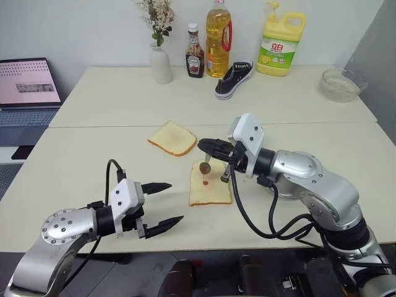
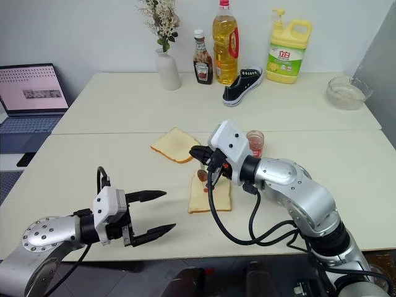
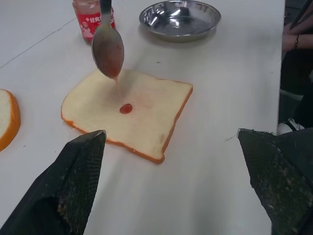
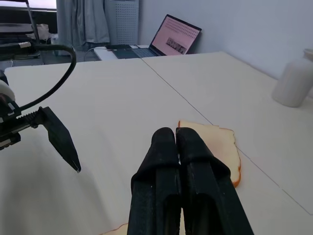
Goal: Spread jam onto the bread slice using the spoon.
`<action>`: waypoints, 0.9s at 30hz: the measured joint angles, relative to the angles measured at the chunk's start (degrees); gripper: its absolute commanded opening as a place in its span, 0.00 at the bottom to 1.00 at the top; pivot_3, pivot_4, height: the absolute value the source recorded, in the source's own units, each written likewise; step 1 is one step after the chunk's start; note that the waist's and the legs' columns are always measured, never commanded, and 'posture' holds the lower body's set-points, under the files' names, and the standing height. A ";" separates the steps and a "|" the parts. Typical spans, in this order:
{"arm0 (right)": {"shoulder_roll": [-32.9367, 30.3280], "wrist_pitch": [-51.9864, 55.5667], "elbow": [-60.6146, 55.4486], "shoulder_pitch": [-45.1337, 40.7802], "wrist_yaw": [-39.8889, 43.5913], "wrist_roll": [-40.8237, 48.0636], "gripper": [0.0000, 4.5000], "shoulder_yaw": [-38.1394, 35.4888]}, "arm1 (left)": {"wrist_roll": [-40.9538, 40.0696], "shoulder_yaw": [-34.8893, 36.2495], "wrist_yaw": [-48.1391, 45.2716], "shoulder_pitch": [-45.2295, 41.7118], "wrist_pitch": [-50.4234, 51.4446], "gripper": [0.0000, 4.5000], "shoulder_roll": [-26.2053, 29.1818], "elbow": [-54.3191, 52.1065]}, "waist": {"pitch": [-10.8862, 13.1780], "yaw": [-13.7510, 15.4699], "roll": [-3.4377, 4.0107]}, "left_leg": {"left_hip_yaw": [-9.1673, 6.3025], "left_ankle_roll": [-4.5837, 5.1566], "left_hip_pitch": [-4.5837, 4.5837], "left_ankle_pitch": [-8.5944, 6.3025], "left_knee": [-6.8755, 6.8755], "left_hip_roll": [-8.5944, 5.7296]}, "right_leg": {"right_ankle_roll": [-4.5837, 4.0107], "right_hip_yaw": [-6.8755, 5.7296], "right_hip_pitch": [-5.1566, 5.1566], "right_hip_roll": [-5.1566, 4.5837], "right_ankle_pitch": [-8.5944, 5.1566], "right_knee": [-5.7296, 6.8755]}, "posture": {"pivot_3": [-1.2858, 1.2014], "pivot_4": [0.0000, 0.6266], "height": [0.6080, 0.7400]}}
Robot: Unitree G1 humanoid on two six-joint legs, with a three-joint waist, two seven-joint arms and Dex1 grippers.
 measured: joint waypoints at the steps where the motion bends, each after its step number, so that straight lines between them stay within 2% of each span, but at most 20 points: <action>1: 0.12 0.11 0.01 0.08 0.11 0.09 0.01 -0.12 | 0.04 0.00 -0.05 0.12 -0.28 1.00 0.00 0.26 | 0.00 0.00 0.00 | 0.00 0.00 0.00 0.00 0.00 0.00 | 0.00 0.00 0.00 0.00 0.00 0.00 | 0.52 0.24 1.00; 6: 6.67 6.93 2.78 3.56 -2.59 6.54 0.01 -6.80 | 0.47 -0.07 -0.27 0.84 -1.42 1.00 -0.03 1.45 | -0.01 0.02 -0.02 | -0.08 0.00 0.00 0.00 -0.01 0.00 | -0.13 0.03 0.00 -0.01 0.08 0.00 | 0.52 0.24 1.00; 8: 11.30 11.40 6.18 5.03 -5.58 10.93 0.01 -11.74 | 0.71 -0.09 -0.49 1.20 -1.71 1.00 -0.04 1.46 | -0.03 -0.01 -0.04 | -0.10 0.00 0.02 0.00 -0.02 0.02 | -0.17 0.06 0.01 0.00 0.10 0.01 | 0.52 0.24 1.00; 15: 20.97 21.68 14.38 6.26 -14.99 20.16 0.01 -22.74 | 1.30 -0.60 -1.03 1.46 -2.47 1.00 -0.13 1.47 | -0.01 -0.05 -0.02 | -0.05 0.00 0.04 0.00 -0.04 0.04 | -0.19 0.06 0.00 0.06 0.11 0.02 | 0.52 0.24 1.00; 19: 22.64 23.04 18.88 6.13 -18.40 20.90 0.01 -25.75 | 1.33 -1.12 -1.02 1.95 -2.57 1.00 -0.25 1.47 | -0.01 -0.05 -0.01 | 0.03 0.00 0.03 0.00 -0.04 0.03 | -0.18 0.05 0.00 0.06 0.11 0.01 | 0.52 0.24 1.00; 27: 21.26 21.41 23.75 5.71 -19.34 19.85 0.01 -27.39 | 1.33 -1.69 -0.91 1.69 -2.50 1.00 -0.30 1.41 | -0.01 -0.08 -0.01 | 0.06 0.00 0.04 0.00 -0.04 0.08 | -0.19 0.03 0.00 0.14 0.12 0.02 | 0.52 0.24 1.00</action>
